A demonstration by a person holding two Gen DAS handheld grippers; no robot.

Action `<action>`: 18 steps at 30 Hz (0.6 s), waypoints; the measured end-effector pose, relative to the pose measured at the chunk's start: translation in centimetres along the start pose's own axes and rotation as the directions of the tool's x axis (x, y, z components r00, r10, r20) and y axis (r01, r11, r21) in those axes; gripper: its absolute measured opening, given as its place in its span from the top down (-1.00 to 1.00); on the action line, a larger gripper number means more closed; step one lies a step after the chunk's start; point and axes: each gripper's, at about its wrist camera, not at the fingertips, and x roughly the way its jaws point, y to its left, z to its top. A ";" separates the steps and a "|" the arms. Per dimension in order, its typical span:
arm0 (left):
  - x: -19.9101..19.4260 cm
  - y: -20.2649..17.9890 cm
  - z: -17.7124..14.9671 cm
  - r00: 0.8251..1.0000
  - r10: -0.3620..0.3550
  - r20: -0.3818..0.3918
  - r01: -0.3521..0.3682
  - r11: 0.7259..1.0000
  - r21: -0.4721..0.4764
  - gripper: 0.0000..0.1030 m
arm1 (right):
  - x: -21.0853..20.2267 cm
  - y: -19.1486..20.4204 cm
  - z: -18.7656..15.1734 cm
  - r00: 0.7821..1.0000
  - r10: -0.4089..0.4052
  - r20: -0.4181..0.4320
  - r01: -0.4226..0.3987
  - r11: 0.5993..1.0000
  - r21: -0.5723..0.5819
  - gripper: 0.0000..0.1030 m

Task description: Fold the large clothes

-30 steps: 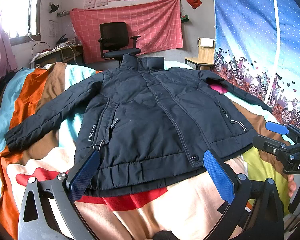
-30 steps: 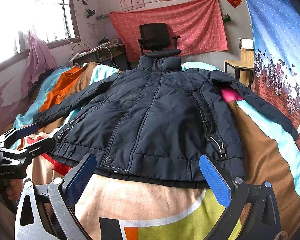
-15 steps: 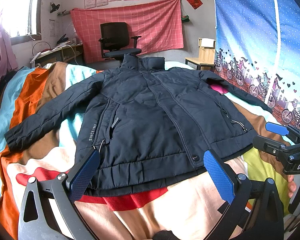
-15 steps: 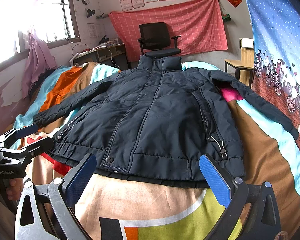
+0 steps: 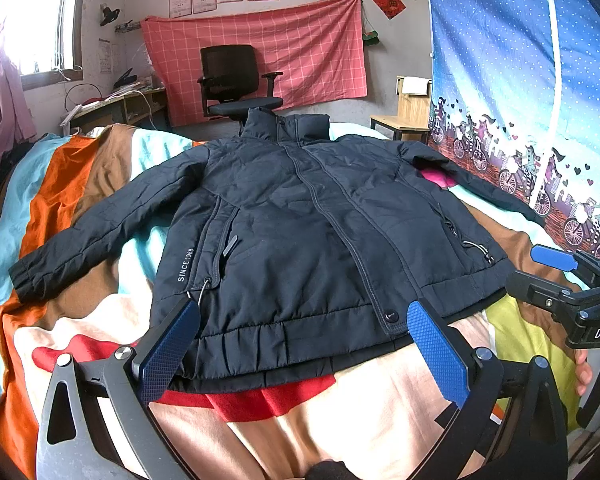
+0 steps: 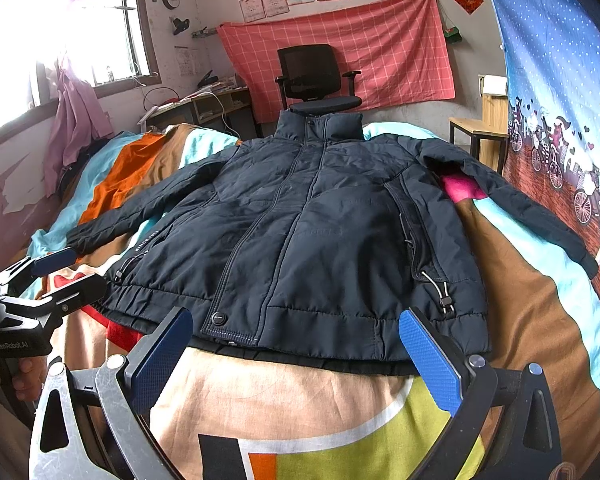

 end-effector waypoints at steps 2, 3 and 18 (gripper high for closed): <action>0.0 0.0 0.0 1.000 0.000 0.001 0.000 1.000 0.000 -0.97 | 0.0 0.0 0.0 1.000 -0.001 -0.001 0.001 1.000 0.000 -1.00; 0.0 0.0 0.0 1.000 0.000 0.001 0.000 1.000 -0.001 -0.97 | 0.0 0.0 0.0 1.000 0.000 -0.001 0.000 1.000 0.001 -1.00; 0.1 0.8 0.0 1.000 0.018 -0.022 -0.018 1.000 -0.011 -0.98 | 0.2 -0.1 0.0 1.000 -0.006 -0.009 0.006 1.000 0.002 -1.00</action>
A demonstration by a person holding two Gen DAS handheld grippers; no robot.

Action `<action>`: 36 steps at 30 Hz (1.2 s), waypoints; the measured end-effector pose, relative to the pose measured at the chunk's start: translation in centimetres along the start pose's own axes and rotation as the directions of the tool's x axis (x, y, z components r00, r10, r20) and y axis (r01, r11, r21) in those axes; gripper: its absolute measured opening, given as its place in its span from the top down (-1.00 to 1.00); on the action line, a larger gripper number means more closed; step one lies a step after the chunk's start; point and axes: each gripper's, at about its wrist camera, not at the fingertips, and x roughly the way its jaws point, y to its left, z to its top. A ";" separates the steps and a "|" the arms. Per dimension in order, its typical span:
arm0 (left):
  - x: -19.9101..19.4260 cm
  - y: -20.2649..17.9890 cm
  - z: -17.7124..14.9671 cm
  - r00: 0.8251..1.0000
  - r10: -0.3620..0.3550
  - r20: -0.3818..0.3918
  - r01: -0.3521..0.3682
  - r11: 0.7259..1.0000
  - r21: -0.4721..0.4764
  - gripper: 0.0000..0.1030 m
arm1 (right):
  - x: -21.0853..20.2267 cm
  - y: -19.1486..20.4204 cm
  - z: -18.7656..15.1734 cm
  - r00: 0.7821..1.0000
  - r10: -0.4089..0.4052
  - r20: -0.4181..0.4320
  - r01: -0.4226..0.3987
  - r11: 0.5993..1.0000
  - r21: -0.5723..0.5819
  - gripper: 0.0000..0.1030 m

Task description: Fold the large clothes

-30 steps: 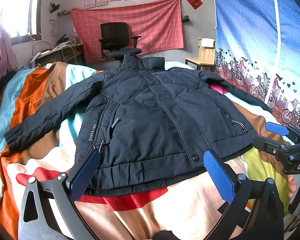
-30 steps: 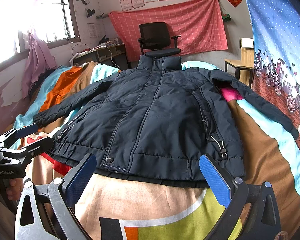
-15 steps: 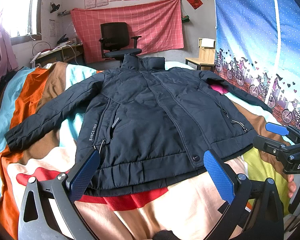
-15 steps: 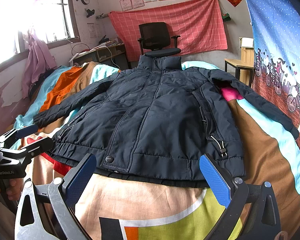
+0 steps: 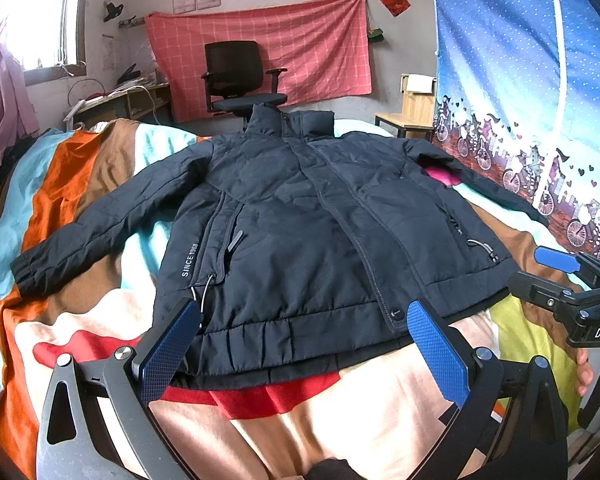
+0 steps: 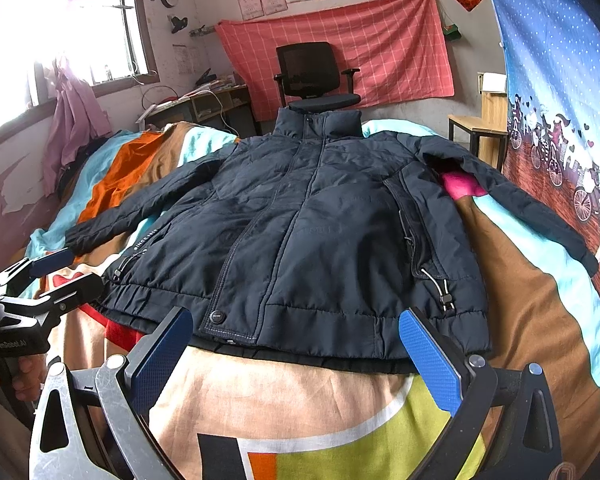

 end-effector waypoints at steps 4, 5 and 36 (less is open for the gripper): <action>0.9 0.7 0.2 0.998 0.027 -0.048 -0.028 0.999 -0.019 -0.97 | 1.3 -1.1 -0.4 0.999 -0.026 -0.034 0.028 0.999 0.035 -1.00; 1.2 0.9 0.4 0.998 0.029 -0.057 -0.030 0.999 -0.021 -0.97 | 1.5 -1.5 -0.5 0.998 -0.038 -0.040 0.040 0.998 0.050 -1.00; 16.8 -2.5 25.0 0.998 0.064 -0.016 -0.058 0.968 0.244 -0.98 | 12.7 -24.9 16.8 0.927 -0.058 -0.370 0.239 0.851 0.467 -1.00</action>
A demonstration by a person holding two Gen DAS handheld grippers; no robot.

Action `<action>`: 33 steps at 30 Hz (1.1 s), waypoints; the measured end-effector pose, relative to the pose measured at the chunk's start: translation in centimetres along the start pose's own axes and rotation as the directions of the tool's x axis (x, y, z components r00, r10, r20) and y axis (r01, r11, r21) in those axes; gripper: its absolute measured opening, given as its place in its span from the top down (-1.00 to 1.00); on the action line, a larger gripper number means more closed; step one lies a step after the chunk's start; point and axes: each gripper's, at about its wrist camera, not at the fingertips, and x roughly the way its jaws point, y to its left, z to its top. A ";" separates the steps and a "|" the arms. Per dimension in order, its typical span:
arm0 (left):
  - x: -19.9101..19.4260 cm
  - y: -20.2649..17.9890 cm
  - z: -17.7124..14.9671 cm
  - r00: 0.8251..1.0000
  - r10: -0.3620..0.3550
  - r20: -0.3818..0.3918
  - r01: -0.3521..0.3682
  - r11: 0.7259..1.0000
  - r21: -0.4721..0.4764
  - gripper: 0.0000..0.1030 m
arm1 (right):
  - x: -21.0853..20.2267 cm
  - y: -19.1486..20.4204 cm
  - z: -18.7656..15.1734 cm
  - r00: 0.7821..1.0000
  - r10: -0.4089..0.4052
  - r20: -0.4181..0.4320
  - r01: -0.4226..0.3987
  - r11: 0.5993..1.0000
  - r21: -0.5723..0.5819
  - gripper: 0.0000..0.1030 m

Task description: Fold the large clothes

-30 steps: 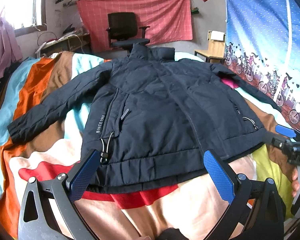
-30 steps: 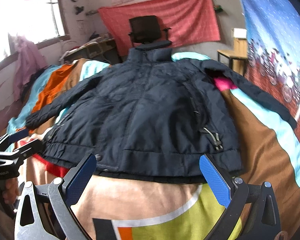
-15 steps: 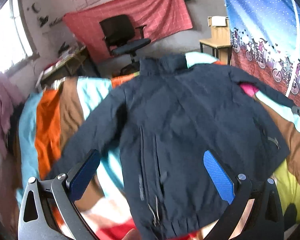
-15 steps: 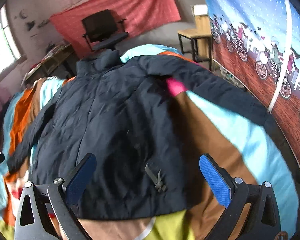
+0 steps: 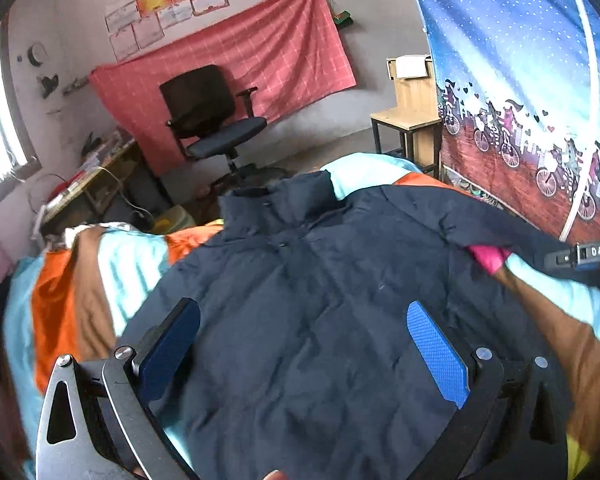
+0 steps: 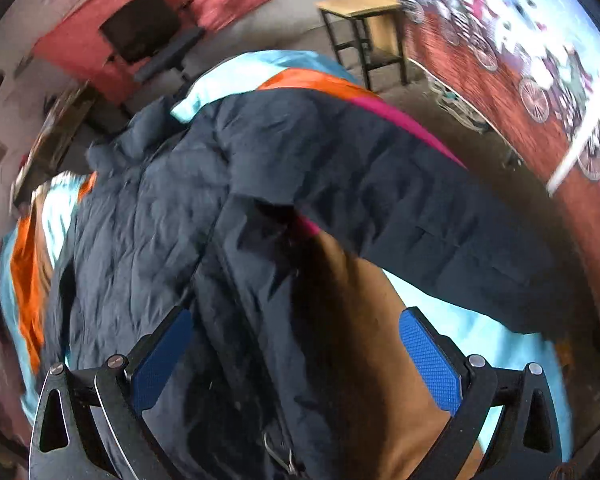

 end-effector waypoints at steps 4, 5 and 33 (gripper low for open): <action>4.5 -1.4 1.0 0.997 -0.069 0.024 0.070 0.996 -0.052 -0.97 | 1.2 -3.5 -0.4 0.992 0.105 0.066 -0.115 0.975 0.189 -1.00; 5.4 -1.8 1.3 0.997 -0.083 0.003 0.083 0.995 -0.051 -0.97 | 1.6 -4.6 -0.6 0.987 0.141 0.073 -0.155 0.957 0.245 -1.00; 30.8 -10.6 3.8 0.971 -0.160 -0.177 0.120 0.969 -0.215 -0.98 | 5.3 -20.5 1.9 0.966 0.177 0.190 -0.260 0.664 0.701 0.47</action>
